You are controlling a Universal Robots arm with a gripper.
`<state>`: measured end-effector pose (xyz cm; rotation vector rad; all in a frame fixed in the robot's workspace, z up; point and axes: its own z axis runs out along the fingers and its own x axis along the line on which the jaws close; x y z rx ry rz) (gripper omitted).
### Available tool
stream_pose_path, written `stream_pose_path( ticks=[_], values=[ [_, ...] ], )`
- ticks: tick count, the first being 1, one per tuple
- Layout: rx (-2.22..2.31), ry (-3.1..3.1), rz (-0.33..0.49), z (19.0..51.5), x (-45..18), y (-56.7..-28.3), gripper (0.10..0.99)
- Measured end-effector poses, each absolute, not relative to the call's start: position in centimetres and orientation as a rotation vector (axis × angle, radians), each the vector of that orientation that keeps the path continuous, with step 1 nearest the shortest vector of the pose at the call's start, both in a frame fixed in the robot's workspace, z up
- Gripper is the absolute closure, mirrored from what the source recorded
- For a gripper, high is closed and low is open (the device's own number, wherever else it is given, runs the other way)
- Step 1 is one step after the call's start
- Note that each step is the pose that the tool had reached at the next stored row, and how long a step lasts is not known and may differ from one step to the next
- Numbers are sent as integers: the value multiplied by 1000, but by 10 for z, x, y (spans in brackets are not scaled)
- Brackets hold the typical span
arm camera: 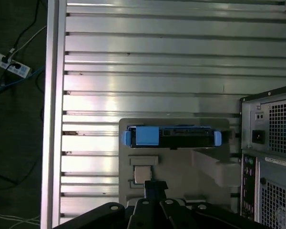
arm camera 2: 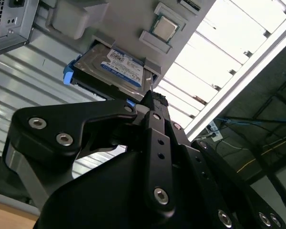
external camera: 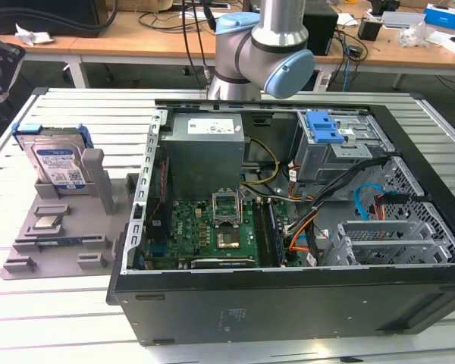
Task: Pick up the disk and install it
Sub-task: 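Pick up the disk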
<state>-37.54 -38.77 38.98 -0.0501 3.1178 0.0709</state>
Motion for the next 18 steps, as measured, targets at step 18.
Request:
stream_pose_path(
  ticks=[18],
  values=[
    [-451,3091,75,390,-375,-388,984]
  ],
)
